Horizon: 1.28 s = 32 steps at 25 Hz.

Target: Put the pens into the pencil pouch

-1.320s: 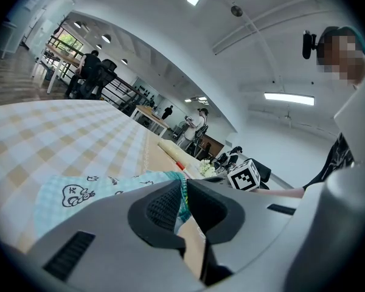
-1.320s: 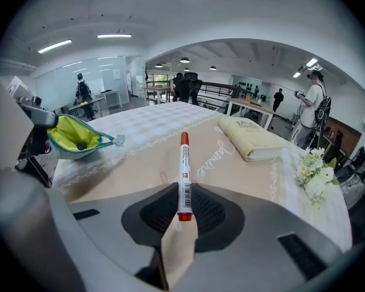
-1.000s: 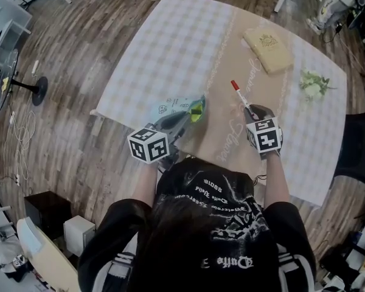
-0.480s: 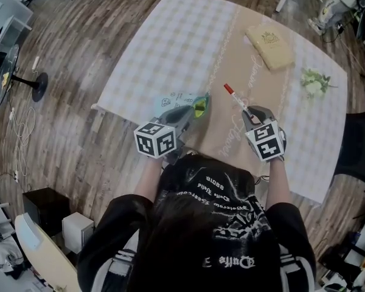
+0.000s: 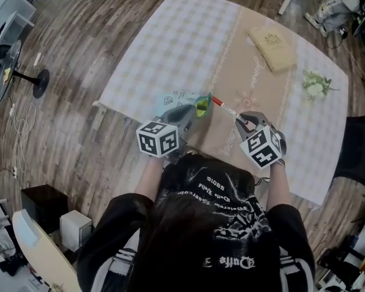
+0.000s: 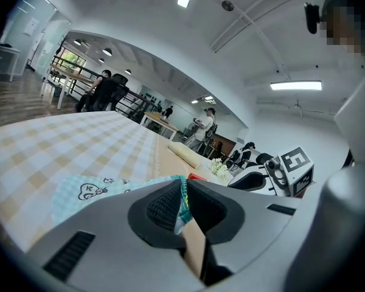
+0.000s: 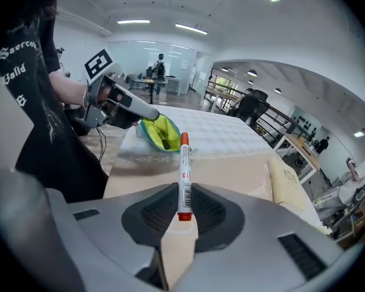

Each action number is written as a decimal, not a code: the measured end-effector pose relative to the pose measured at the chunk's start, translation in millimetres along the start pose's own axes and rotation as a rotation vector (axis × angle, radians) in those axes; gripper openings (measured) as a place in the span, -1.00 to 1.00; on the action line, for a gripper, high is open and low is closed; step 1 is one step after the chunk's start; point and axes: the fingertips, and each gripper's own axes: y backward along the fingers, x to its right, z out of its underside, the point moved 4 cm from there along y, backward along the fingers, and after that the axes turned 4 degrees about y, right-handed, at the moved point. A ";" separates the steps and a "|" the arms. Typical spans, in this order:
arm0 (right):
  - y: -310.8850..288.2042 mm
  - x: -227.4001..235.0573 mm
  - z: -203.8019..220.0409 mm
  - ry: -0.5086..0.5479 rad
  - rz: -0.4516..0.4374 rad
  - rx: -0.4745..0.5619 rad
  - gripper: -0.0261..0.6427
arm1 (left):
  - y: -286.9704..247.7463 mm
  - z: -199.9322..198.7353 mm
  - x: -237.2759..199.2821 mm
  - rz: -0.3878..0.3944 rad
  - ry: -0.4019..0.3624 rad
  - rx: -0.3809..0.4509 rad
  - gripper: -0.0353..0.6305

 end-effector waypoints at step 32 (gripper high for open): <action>-38.9 -64.2 -58.4 0.282 -0.126 -0.002 -0.69 | 16.9 21.6 5.3 0.062 0.006 -0.037 -0.76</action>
